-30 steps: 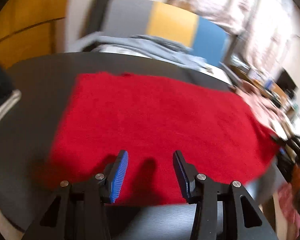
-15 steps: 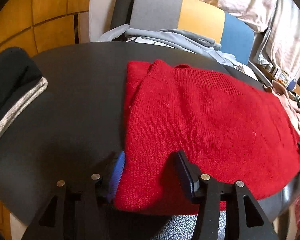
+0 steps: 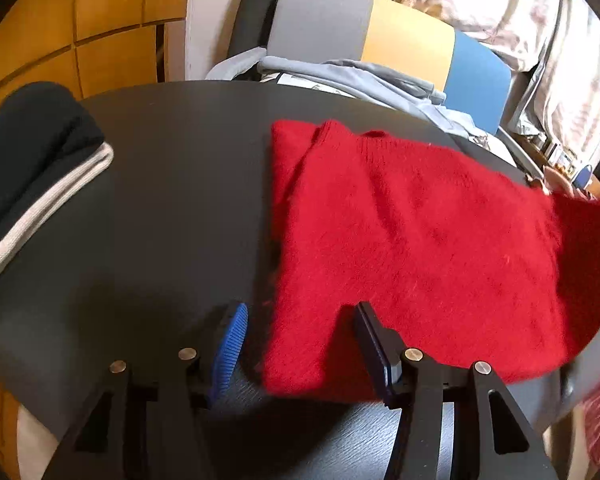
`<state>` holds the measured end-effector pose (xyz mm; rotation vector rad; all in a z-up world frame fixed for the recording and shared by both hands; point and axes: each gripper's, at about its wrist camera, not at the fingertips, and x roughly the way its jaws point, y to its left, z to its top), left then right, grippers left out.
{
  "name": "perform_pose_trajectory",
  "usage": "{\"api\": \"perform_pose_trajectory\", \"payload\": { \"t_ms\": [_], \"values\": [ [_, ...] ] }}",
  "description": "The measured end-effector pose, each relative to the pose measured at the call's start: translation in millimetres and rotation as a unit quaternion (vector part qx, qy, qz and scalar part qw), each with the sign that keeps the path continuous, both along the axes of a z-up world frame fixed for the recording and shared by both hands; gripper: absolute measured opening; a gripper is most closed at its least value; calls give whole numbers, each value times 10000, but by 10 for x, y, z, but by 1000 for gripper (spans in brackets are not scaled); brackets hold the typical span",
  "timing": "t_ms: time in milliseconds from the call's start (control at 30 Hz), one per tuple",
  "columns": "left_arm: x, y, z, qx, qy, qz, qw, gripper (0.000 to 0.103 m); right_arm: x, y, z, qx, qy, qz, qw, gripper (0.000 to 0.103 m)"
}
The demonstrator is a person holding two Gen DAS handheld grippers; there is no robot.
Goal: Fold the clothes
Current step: 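Fold the held edge over the sweater with the right gripper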
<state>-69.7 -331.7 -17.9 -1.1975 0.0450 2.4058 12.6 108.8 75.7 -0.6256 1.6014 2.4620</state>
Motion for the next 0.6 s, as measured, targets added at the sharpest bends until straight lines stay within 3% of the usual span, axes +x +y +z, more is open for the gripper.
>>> {"api": "perform_pose_trajectory", "payload": {
  "t_ms": [133,233,367,433,533,600],
  "values": [
    [30,-26,-17,-20,69,-221,9997,59,-354,-858,182,668,161,1146,9910,8],
    [-32,-42,-13,164,-19,-194,9997,60,-711,-1498,97,1041,85,2066,9728,8],
    [-39,-110,13,394,-145,-56,9991,60,-1087,-2252,-277,1385,-249,3127,9394,8],
    [-47,-139,-1,525,-166,-74,9985,60,-1196,-2598,-503,1696,-461,3684,9129,8],
    [-18,-130,-18,456,-28,-248,9987,60,-1238,-2975,-804,2211,-740,4284,8730,8],
    [13,-116,-27,376,108,-376,9985,60,-996,-3106,-917,2257,-675,4498,8615,8]
  ]
}}
